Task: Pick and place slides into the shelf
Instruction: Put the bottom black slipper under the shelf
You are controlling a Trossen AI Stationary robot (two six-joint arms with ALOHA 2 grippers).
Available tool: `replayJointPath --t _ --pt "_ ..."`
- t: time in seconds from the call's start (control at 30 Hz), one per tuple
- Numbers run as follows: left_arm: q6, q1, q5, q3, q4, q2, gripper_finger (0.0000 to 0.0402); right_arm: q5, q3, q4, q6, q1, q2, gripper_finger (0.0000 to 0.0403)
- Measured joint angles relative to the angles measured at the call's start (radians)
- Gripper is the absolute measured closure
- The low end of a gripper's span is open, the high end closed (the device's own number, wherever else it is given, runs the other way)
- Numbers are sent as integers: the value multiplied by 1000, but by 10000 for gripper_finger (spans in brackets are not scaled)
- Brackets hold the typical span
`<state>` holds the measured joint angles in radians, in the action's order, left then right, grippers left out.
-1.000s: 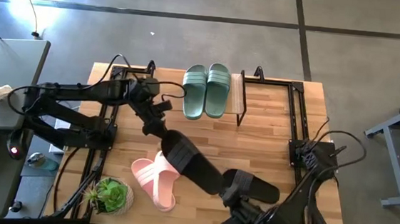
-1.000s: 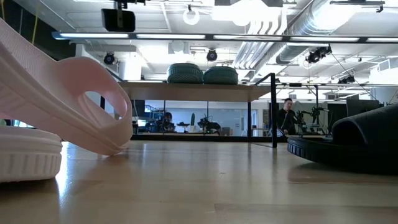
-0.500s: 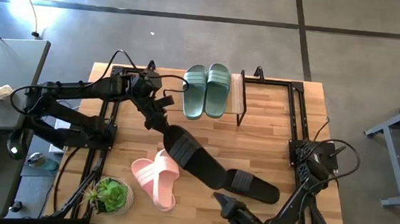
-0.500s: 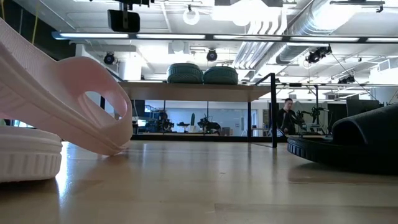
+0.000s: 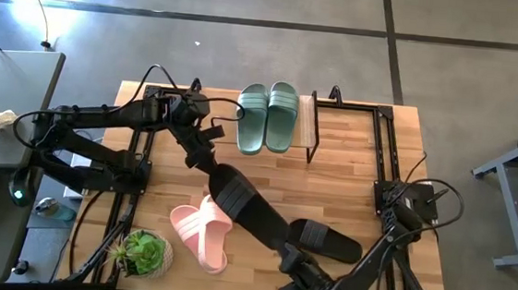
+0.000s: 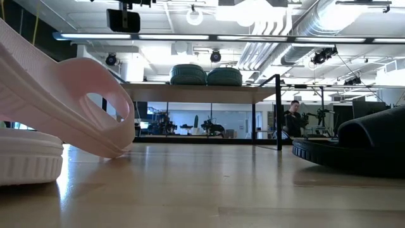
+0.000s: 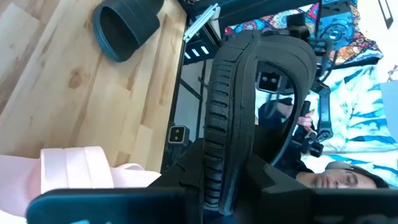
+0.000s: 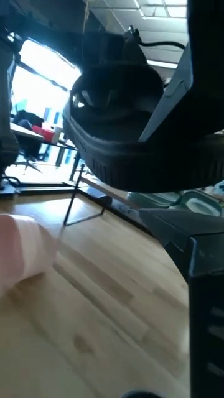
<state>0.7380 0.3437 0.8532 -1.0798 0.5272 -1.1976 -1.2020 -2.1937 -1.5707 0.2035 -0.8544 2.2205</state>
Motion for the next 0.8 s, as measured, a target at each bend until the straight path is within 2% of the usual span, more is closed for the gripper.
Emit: replayJointPath --t 0.23,0.4,0.53,0.73,0.8 --pt "0 -20 5 0 2 0 373 -66 40 0 7 24 1 244" --pt "-2 -19 8 0 5 1 363 -109 41 0 7 32 1 249" --pt "-18 -19 8 0 6 1 363 -114 41 0 -6 32 1 283" --pt "-77 -19 10 1 6 1 342 -134 41 -2 -45 31 1 364" --pt "-104 -19 10 1 1 1 327 -133 41 -1 -46 31 1 366"
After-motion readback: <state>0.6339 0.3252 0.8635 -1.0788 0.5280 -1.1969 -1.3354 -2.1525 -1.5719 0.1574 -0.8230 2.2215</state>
